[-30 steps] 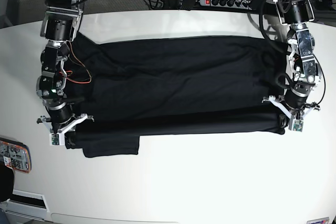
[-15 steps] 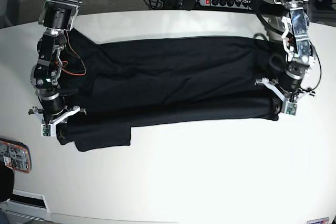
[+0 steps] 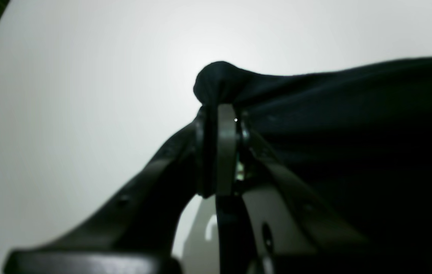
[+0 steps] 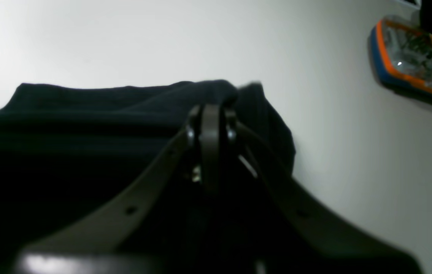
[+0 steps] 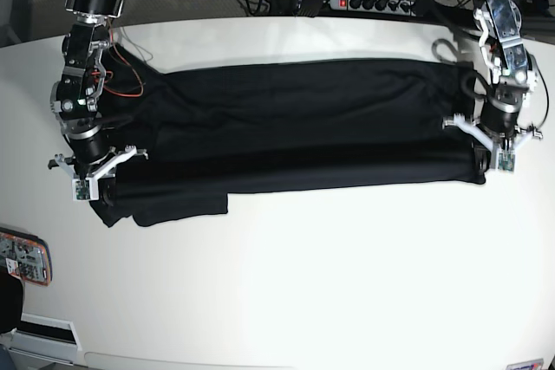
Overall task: Fold the T-shirt properly
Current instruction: 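Lift the hem edge with both grippers and fold it over toward the collar, then open both grippers and release the folded shirt edge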
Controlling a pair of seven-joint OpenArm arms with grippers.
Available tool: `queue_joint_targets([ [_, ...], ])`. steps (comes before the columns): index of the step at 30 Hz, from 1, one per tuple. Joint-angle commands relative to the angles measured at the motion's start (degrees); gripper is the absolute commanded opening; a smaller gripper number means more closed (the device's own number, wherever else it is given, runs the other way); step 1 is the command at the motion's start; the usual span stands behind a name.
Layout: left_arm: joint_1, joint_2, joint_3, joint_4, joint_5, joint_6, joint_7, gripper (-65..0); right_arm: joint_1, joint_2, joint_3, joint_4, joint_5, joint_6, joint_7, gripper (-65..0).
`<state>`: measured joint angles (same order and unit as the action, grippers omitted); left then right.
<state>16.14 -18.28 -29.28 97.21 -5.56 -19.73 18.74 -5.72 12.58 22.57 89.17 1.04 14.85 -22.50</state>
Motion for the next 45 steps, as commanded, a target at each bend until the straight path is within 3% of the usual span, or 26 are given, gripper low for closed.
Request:
queue_joint_targets([
  [1,-0.36,-0.22,-0.57,1.21,0.07,1.31,-1.20,-65.0,0.66,1.09,0.51,1.43,0.15,-1.18,1.97,-65.0],
  [19,4.12,1.10,-1.80,3.14,0.07,1.31,-1.20,-65.0,-8.04,0.92,5.17,7.14,-0.20,-1.18,1.89,-65.0],
  [35,8.43,5.84,-1.89,2.88,0.07,1.31,-1.20,-65.0,-15.60,-1.99,5.34,10.13,-0.29,-1.27,1.89,-65.0],
  [45,9.49,5.58,-1.89,-2.92,0.07,1.31,-1.20,-65.0,-17.71,-1.99,5.26,4.86,-0.29,-1.27,2.15,-65.0],
])
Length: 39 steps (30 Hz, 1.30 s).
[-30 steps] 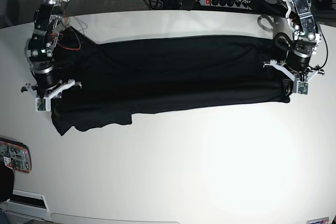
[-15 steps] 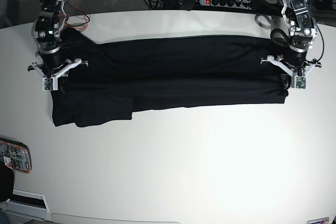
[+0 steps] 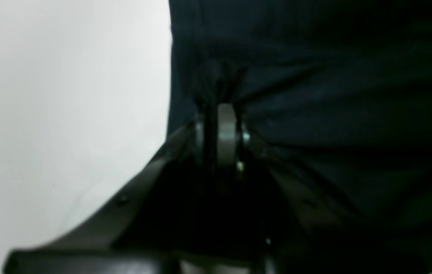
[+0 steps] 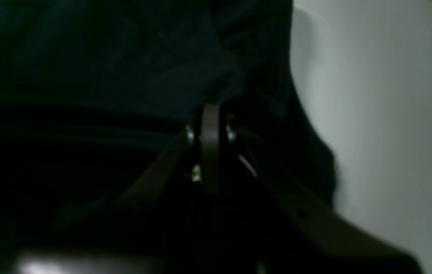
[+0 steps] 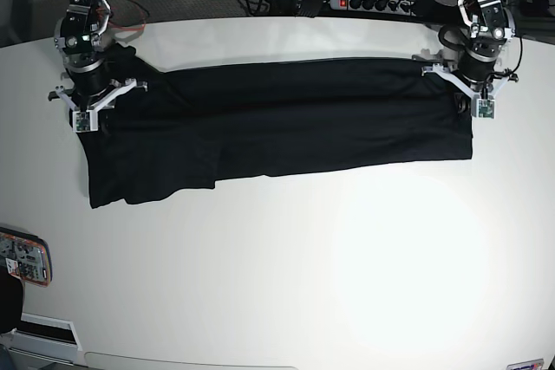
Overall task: Fold the T-shirt properly
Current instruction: 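Open both grippers and release the folded shirt edge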
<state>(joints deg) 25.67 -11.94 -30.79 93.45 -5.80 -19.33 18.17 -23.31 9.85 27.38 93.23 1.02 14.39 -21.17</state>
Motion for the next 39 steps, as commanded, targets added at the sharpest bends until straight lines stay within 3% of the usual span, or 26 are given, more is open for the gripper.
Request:
queue_joint_targets([
  [1,-0.04,-0.76,-0.38,0.31,0.31,0.91,-0.64,-65.0,-0.03,0.75,0.45,-0.53,-0.27,-0.81,0.90,-65.0],
  [3,-0.04,-0.76,-0.38,0.13,0.31,0.91,-0.64,-65.0,0.06,0.66,0.36,-2.02,-0.18,-0.81,0.99,-65.0],
  [9,0.39,-0.76,-0.38,0.40,0.40,0.91,-0.64,-65.0,-0.21,-0.40,0.36,-2.73,-0.18,-0.81,6.44,-37.9],
  [14,2.07,-1.81,-0.12,0.66,0.92,0.91,-0.55,-56.5,-0.21,-0.48,0.62,-2.29,-0.18,-0.81,6.79,-26.2],
  [22,5.32,-5.77,-0.03,1.28,1.01,0.83,-0.11,-55.1,-0.03,-0.75,0.62,-1.32,-0.09,-0.81,6.62,-25.6],
  [31,5.32,-5.86,-0.29,2.86,1.10,0.83,-0.20,-55.1,-0.21,-0.84,0.71,5.80,-0.01,-0.81,6.44,-25.6],
  [34,5.58,-5.86,-0.29,5.94,1.45,0.74,-0.11,-55.1,-0.21,-0.84,0.71,7.91,0.08,-0.81,3.45,-25.6],
  [39,5.93,-5.51,-0.29,11.39,6.55,0.83,-0.11,-55.1,0.06,-0.84,0.62,10.99,0.08,-0.81,1.70,-25.6],
])
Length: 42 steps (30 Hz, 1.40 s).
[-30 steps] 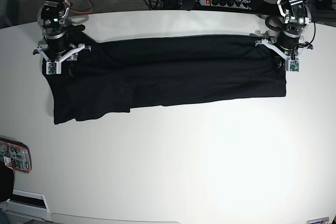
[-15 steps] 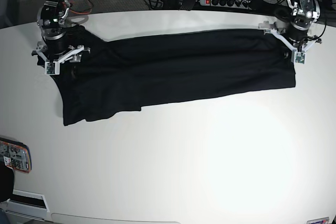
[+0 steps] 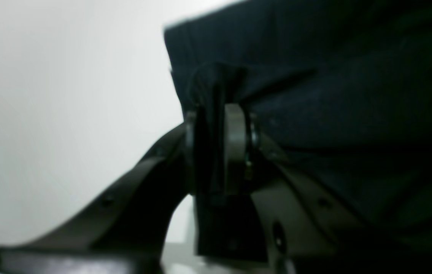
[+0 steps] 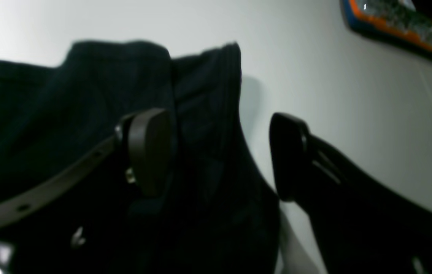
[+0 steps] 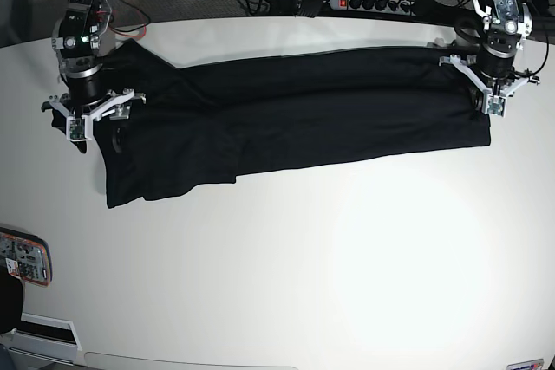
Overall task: Fold the T-shirt properly
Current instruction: 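Open both grippers and release the folded shirt edge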
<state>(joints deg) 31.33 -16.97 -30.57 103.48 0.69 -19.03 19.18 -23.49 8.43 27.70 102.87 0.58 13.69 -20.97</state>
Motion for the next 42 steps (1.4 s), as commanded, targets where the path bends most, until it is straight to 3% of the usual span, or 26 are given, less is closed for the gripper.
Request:
queue_joint_targets([
  [1,0.27,-0.30,-0.51,2.41,1.03,0.52,-1.11,-55.1,0.23,0.59,0.21,1.44,0.52,-0.11,1.50,-25.6],
  [10,0.01,2.95,1.78,10.23,2.26,0.43,-1.11,-55.1,0.23,0.50,-0.06,1.17,0.52,-0.11,1.41,-25.6],
  [20,2.91,3.39,6.00,13.05,1.73,0.52,-1.03,-55.1,0.23,-1.52,-0.06,1.70,0.43,-0.11,-2.46,-25.6],
  [32,9.33,3.39,-5.35,12.69,1.55,0.61,-1.11,-55.5,0.32,-1.52,-0.06,1.17,0.43,-0.11,-2.46,-25.6],
  [42,11.09,3.39,-6.14,11.90,1.64,0.61,1.08,-52.6,0.32,-1.52,-0.06,1.09,0.43,-0.11,-2.46,-25.6],
])
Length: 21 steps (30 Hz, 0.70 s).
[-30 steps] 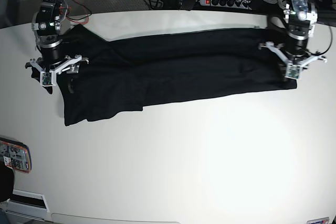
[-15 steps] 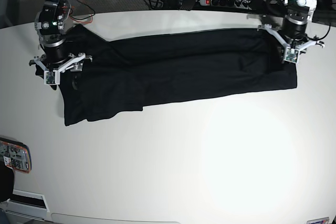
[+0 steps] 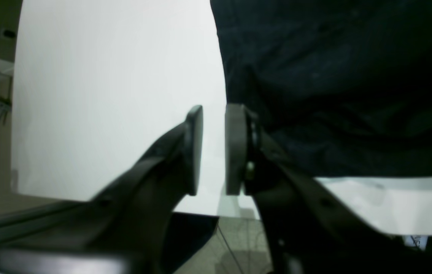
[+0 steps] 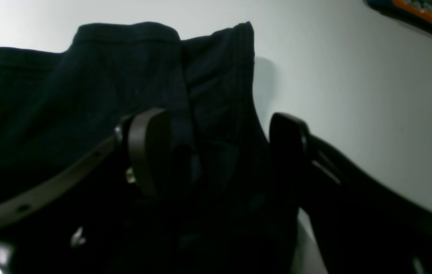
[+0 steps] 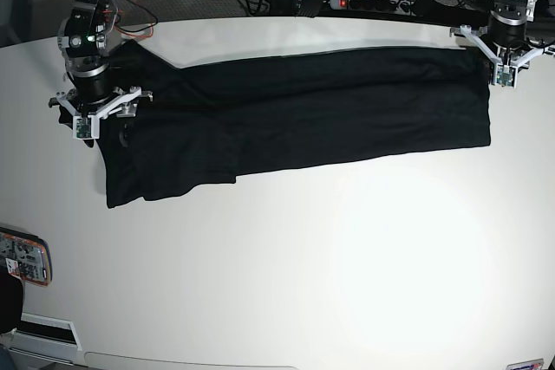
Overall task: Fold the T-shirt properly
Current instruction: 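Open both grippers and release the folded shirt edge, then grasp the folded edge with both grippers and drag the strip flat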
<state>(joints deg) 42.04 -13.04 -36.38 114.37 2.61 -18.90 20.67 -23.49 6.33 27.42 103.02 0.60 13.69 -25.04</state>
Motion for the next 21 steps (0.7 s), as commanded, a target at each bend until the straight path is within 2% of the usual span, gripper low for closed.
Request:
queue_joint_targets([
  [1,0.29,-0.54,-0.32,1.02,-0.28,0.48,0.65,-52.5,0.32,0.57,0.23,0.93,0.41,-0.11,1.61,-25.6],
  [6,-0.33,-0.54,0.56,1.19,-0.90,0.48,1.27,-52.6,0.32,0.57,-0.39,0.93,0.41,-0.11,1.61,-25.6],
  [11,-2.79,-0.63,3.99,1.28,-7.75,0.48,1.36,-52.6,0.32,0.57,-2.23,1.20,0.41,-0.11,1.61,-25.6],
  [16,-8.59,-0.54,4.34,1.02,-15.32,0.48,1.62,-52.6,0.32,0.57,-2.94,1.11,0.32,-0.11,1.52,-25.6],
  [18,-10.00,-0.54,4.34,0.93,-16.46,0.48,3.29,-52.6,0.32,0.57,-2.94,0.93,0.32,-0.11,1.52,-25.6],
  [21,-13.51,-0.54,4.34,0.05,-17.07,0.48,8.74,-52.6,0.67,0.57,-3.11,0.76,0.32,-0.11,1.52,-25.6],
])
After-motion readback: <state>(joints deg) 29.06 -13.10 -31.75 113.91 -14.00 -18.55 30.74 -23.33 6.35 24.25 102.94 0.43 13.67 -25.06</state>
